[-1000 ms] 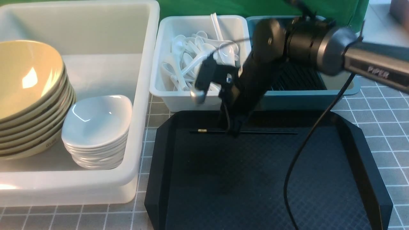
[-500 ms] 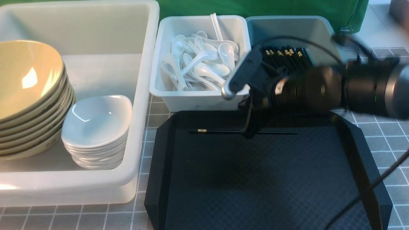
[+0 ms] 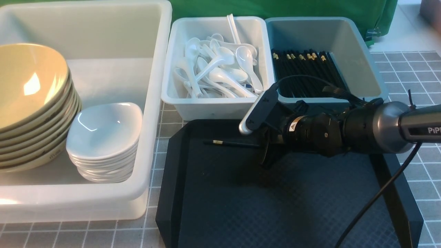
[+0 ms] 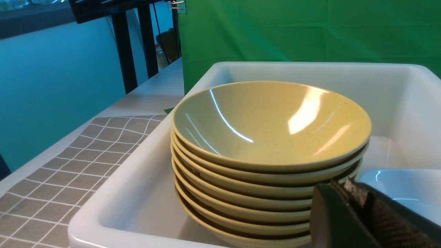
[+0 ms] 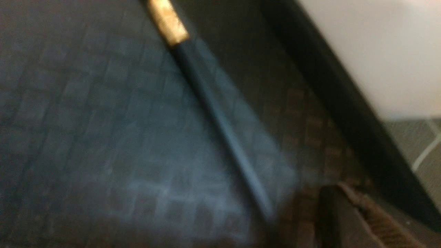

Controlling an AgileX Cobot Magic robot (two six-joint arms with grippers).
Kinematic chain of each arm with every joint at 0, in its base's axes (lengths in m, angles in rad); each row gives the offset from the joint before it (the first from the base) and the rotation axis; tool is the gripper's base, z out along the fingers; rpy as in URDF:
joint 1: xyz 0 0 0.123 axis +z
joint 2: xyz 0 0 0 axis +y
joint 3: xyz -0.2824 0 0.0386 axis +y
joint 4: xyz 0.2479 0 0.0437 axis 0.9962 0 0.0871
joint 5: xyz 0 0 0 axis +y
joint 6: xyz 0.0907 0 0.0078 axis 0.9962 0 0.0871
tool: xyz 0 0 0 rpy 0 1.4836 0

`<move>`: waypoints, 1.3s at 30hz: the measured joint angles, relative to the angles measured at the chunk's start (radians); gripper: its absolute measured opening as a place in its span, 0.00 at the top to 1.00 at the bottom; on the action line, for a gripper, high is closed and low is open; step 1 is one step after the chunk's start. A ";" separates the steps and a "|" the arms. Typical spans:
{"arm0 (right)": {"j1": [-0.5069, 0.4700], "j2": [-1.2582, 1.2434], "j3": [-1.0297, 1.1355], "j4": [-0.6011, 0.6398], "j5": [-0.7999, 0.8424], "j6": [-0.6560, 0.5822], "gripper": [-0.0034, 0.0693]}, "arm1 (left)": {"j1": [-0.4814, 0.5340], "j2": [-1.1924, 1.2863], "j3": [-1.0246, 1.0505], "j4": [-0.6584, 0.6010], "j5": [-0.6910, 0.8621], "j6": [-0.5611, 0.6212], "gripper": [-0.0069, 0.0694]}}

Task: On grey table put chopsticks spoon bowls plates into blue grey white boxes.
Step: 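Grasp the chopsticks with the right gripper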

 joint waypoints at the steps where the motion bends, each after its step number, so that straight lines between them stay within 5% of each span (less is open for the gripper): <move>1: 0.000 0.002 -0.003 0.000 -0.001 -0.022 0.90 | 0.000 0.000 0.000 0.000 -0.002 0.000 0.92; 14: 0.053 -0.144 -0.018 0.000 0.369 -0.020 0.89 | 0.000 0.000 0.000 0.000 -0.002 -0.004 0.92; 19: 0.052 -0.150 -0.162 0.007 0.601 0.092 0.72 | 0.000 0.000 0.000 0.000 -0.002 -0.004 0.92; 23: 0.063 -0.077 -0.266 0.011 0.785 0.081 0.55 | 0.000 0.000 0.000 0.000 -0.003 -0.004 0.92; 27: 0.070 0.016 -0.293 0.011 0.814 0.037 0.49 | 0.000 0.000 0.000 0.000 -0.003 -0.004 0.92; 31: 0.071 0.037 -0.305 0.011 0.816 0.018 0.56 | 0.000 0.000 0.000 0.000 -0.003 -0.004 0.92; 37: 0.074 0.028 -0.310 0.010 0.851 0.007 0.86 | 0.000 0.000 0.000 0.000 -0.003 -0.004 0.92; 39: 0.076 0.011 -0.315 0.010 0.871 0.006 0.88 | 0.000 0.000 0.000 0.000 -0.003 -0.004 0.92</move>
